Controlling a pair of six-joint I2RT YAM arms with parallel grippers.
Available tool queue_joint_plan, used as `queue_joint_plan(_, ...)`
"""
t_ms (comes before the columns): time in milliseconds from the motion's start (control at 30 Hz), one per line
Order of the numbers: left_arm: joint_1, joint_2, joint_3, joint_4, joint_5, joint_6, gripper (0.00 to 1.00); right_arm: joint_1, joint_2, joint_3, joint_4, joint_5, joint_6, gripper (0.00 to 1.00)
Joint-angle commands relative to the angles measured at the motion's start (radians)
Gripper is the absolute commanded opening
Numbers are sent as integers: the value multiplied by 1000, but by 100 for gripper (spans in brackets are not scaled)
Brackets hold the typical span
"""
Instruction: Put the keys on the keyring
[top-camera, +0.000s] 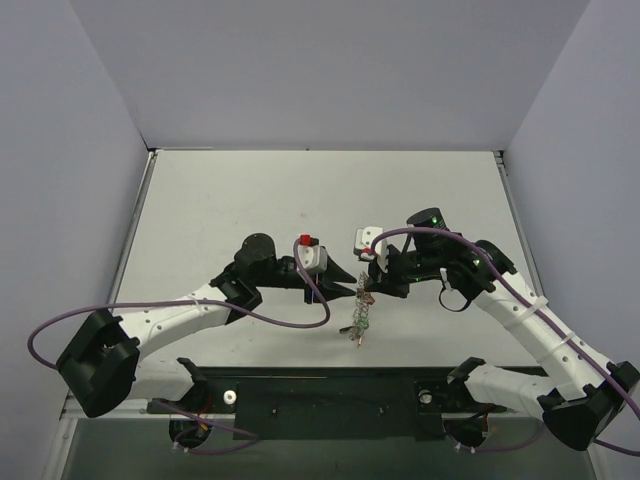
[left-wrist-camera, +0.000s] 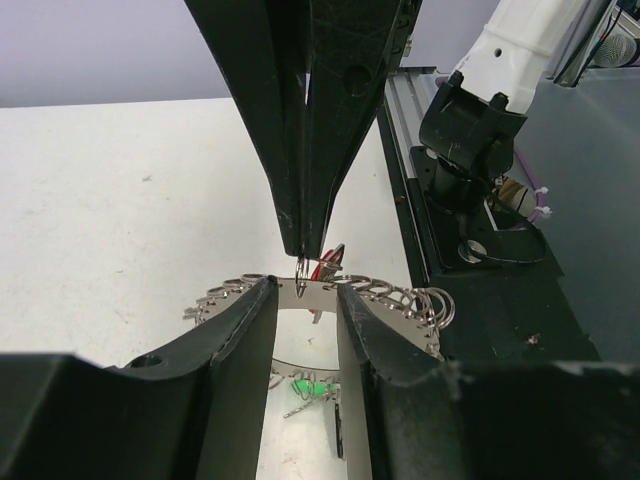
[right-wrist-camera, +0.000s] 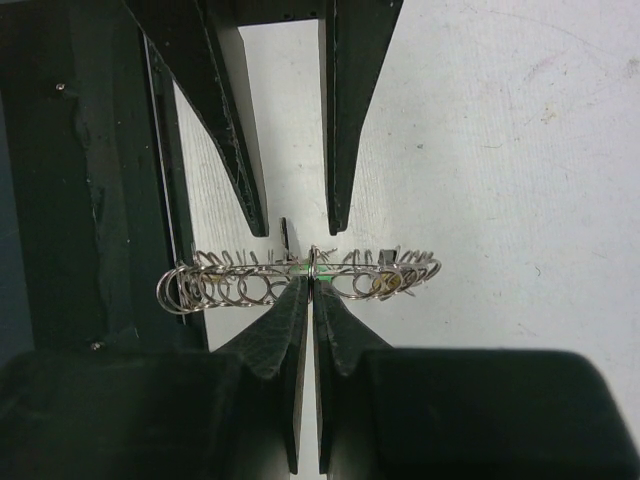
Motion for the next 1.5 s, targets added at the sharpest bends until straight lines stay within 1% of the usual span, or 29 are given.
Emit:
queue_joint_plan(0,-19,13,49,44,-30,16,40,10,1,33,12,-22,-8,0)
queue_joint_plan(133,-38,28,67,6,-51,50,40,13,2,33,15,-22,-6,0)
queue_joint_plan(267,-47,42,75,6,-56,55,38,13,4,32,18,-24,-4,0)
queue_joint_plan(333,-49,45,73,4,-60,56,36,15,2,29,20,-25,-1,0)
queue_joint_plan(467,-52,48,81,-15,-59,64,24,18,5,29,21,-25,0,0)
queue_joint_plan(833,-56,64,99,-59,-48,82,24,18,5,29,25,-27,3,0)
queue_joint_plan(933,-58,68,106,-69,-43,90,17,18,2,24,25,-25,5,0)
queue_joint_plan(967,-59,67,112,-86,-42,95,8,18,1,24,25,-25,5,0)
queue_joint_plan(1000,-61,70,116,-98,-42,104,0,18,1,26,26,-25,5,0)
queue_joint_plan(1167,-61,56,121,-121,-31,102,0,19,-3,26,34,-22,20,0)
queue_joint_plan(1233,-61,30,104,-105,-56,79,0,13,-7,20,72,-22,51,0)
queue_joint_plan(1267,-59,19,92,-62,-66,63,0,9,-9,16,80,-24,60,0)
queue_joint_plan(1300,-58,-2,60,-34,-92,17,0,4,-15,9,104,-27,78,4)
queue_joint_plan(1333,-56,-13,22,43,-123,-5,0,-5,-25,4,118,-39,84,14)
queue_joint_plan(1367,-55,-34,-3,82,-138,-66,0,-14,-29,-3,135,-53,97,18)
queue_joint_plan(1400,-53,-44,-49,172,-164,-88,0,-21,-35,-8,146,-60,100,27)
queue_joint_plan(1433,-53,-62,-65,214,-175,-130,0,-31,-38,-11,158,-89,106,31)
queue_joint_plan(1467,-52,-70,-103,292,-203,-146,0,-39,-47,-16,161,-108,118,37)
